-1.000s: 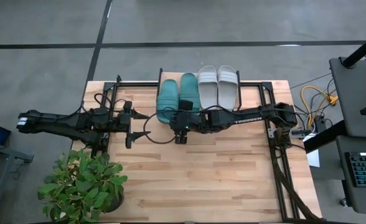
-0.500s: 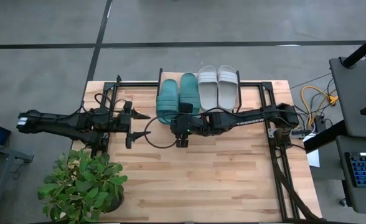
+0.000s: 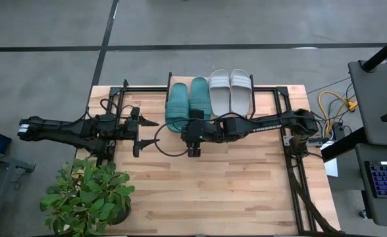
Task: Pick and place slides into the shelf
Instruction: Put the green slipper on the shelf
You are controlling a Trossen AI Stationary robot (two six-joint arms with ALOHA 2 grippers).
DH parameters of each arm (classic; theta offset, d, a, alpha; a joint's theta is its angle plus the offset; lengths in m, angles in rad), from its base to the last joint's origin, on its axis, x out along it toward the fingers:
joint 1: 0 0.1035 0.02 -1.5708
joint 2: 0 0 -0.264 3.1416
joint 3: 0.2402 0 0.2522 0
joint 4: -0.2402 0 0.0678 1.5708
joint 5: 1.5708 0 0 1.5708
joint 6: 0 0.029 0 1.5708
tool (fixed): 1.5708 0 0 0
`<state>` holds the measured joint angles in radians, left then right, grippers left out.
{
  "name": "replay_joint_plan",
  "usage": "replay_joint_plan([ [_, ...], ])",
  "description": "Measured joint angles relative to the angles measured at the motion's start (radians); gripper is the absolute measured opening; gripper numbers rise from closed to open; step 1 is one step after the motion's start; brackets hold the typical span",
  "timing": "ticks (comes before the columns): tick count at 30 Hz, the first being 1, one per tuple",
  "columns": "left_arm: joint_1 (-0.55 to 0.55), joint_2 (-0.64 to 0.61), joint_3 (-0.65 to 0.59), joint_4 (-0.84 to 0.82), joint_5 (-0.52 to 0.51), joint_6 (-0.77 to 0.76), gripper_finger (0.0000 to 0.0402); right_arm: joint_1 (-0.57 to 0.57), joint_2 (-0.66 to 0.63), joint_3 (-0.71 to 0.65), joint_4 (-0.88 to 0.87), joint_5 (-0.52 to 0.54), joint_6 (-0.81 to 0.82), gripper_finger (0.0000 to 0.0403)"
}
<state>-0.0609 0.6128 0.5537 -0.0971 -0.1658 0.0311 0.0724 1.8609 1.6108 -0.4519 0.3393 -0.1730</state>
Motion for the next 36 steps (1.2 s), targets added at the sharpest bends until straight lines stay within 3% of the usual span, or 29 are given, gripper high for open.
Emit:
replay_joint_plan([
  [36,0.000,0.000,0.000,0.000,0.000,0.000,0.0276,0.001,0.000,-0.001,-0.047,-0.059,0.024,0.0192],
])
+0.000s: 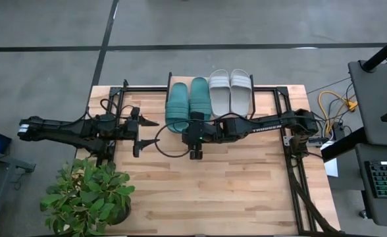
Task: Pick and place slides into the shelf
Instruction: Put the green slipper on the shelf, then return to Home Position
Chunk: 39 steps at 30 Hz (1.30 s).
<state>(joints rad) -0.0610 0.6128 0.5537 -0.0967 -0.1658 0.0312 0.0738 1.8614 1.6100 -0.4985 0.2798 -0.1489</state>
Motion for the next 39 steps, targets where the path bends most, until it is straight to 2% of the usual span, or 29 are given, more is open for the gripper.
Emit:
replay_joint_plan([
  [4,0.000,0.000,0.000,0.000,0.000,0.000,0.0276,0.003,-0.003,0.029,-0.005,0.000,-0.010,0.0192],
  [13,0.000,0.012,0.001,0.051,-0.039,0.002,0.0276,0.040,-0.044,0.187,-0.083,-0.001,-0.027,0.0182],
  [17,0.000,0.013,0.001,0.070,-0.042,0.003,0.0276,0.090,-0.110,0.185,-0.067,-0.003,-0.023,0.0168],
  [20,0.000,0.008,0.001,0.074,-0.042,0.010,0.0276,0.144,-0.186,0.127,-0.039,-0.002,-0.005,0.0153],
  [24,0.000,-0.001,0.001,0.075,-0.042,0.010,0.0276,0.226,-0.329,-0.037,0.048,0.009,0.008,0.0128],
  [30,0.000,-0.005,0.001,0.080,-0.042,0.009,0.0276,0.317,-0.611,-0.466,0.325,0.095,-0.014,0.0088],
  [35,0.000,-0.005,0.001,0.089,-0.053,0.014,0.0276,0.329,-0.809,-0.801,0.532,0.091,-0.004,0.0064],
  [39,0.000,-0.005,0.001,0.091,-0.056,0.040,0.0276,0.286,-0.903,-1.022,0.731,0.082,-0.022,0.0049],
])
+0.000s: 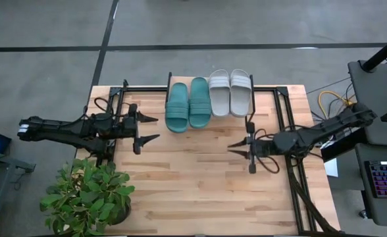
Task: Pick and place slides into the shelf
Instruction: Return to Home Position
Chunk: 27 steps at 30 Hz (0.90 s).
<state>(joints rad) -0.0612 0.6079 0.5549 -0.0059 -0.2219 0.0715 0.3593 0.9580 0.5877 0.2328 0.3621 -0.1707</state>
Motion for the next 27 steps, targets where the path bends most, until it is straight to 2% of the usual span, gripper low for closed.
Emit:
replay_joint_plan([
  [4,0.000,0.006,0.000,0.016,-0.049,0.024,0.0276,-0.101,-0.038,-0.120,0.145,-0.069,-0.062,0.0033],
  [10,0.000,0.011,0.000,0.041,-0.075,0.075,0.0276,-0.314,-0.036,-0.125,0.144,-0.280,-0.073,0.0010],
  [17,0.000,0.029,0.000,0.050,-0.075,0.074,0.0276,-0.403,-0.117,-0.168,0.115,-0.287,-0.162,0.0009],
  [21,0.000,0.040,0.000,0.050,-0.075,0.073,0.0276,-0.401,-0.230,-0.260,0.137,-0.290,-0.244,0.0009],
  [27,0.000,0.049,0.000,0.051,-0.075,0.074,0.0276,-0.478,-0.396,-0.362,0.163,-0.282,-0.236,0.0009],
])
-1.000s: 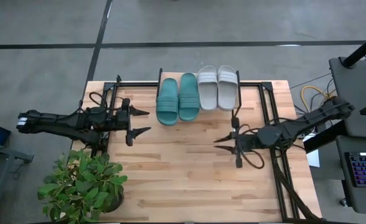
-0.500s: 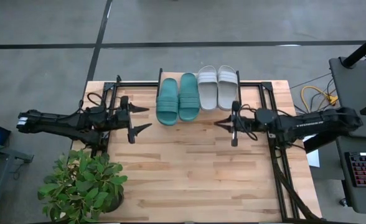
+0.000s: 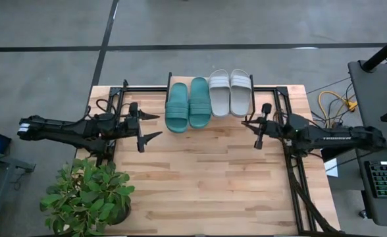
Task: Pick and place slides into the shelf
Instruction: Return to Home Position
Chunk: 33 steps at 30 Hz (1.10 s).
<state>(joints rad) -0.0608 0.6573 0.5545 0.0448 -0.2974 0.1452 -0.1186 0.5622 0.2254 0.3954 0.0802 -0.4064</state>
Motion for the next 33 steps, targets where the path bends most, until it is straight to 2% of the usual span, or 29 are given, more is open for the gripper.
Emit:
replay_joint_plan([
  [3,0.000,0.002,0.000,-0.003,-0.007,0.001,0.0276,-0.034,-0.091,-0.009,-0.068,-0.006,0.017,0.0009],
  [7,0.000,0.010,0.000,-0.002,-0.037,0.001,0.0276,-0.034,-0.196,0.045,-0.371,-0.005,0.096,0.0009],
  [10,0.000,0.019,0.000,-0.001,-0.053,0.001,0.0276,-0.034,-0.259,0.074,-0.486,-0.012,0.145,0.0009],
  [13,0.000,0.031,0.000,-0.001,-0.056,0.001,0.0276,-0.035,-0.328,0.060,-0.482,-0.057,0.182,0.0009],
  [20,0.000,0.051,0.000,0.003,-0.056,-0.008,0.0276,-0.034,-0.483,-0.082,-0.486,-0.080,0.279,0.0009],
  [24,0.000,0.050,0.000,0.006,-0.055,-0.008,0.0276,-0.034,-0.556,-0.124,-0.488,-0.088,0.279,0.0009],
  [29,0.000,0.072,0.000,0.005,-0.050,-0.008,0.0275,-0.034,-0.552,-0.133,-0.488,-0.088,0.280,0.0009],
  [33,0.001,0.088,-0.001,0.011,-0.017,-0.002,0.0246,-0.034,-0.547,-0.133,-0.488,-0.087,0.280,0.0009],
])
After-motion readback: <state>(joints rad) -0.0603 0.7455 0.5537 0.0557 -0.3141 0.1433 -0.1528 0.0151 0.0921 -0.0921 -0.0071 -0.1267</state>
